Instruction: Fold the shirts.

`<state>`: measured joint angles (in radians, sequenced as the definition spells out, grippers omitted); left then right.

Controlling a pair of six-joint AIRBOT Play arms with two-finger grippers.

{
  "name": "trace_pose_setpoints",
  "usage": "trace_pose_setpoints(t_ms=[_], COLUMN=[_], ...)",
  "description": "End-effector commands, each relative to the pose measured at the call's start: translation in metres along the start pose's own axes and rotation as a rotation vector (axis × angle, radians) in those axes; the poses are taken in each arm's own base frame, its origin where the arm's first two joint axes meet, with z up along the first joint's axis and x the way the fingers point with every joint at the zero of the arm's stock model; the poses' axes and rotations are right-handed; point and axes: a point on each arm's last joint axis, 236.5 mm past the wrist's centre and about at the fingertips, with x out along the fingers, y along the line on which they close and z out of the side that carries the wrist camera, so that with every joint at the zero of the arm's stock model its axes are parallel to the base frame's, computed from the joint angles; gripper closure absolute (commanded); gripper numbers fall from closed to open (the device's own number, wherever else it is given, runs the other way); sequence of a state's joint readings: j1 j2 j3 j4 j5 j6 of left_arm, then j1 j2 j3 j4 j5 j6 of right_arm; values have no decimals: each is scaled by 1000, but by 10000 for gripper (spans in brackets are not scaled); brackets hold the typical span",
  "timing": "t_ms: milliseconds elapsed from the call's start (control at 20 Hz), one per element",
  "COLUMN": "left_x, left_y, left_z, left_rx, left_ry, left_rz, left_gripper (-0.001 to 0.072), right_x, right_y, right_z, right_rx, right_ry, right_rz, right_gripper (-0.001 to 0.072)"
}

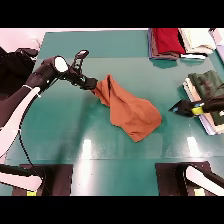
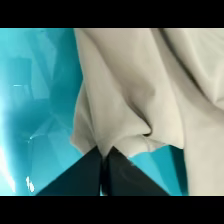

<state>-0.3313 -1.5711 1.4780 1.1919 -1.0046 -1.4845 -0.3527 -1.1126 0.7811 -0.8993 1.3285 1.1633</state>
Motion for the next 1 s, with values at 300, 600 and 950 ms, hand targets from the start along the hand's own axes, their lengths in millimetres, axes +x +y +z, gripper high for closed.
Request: trace_pose_setpoints(t_ms=[300,600,950], left_x=[-5,-133,-408], left_y=[3,19,-36], left_z=[-5,51,58], left_rx=[14,89,227], left_ry=[26,-247,-815], left_rz=[17,143,283], left_gripper=[681,681,680], right_x=[83,-67,-286], right_y=[38,108,207], right_z=[14,91,68], right_rx=[-230,-469,-636], right_ry=[55,-338,-868], right_rz=[-38,-106,-213], right_gripper=[694,695,695])
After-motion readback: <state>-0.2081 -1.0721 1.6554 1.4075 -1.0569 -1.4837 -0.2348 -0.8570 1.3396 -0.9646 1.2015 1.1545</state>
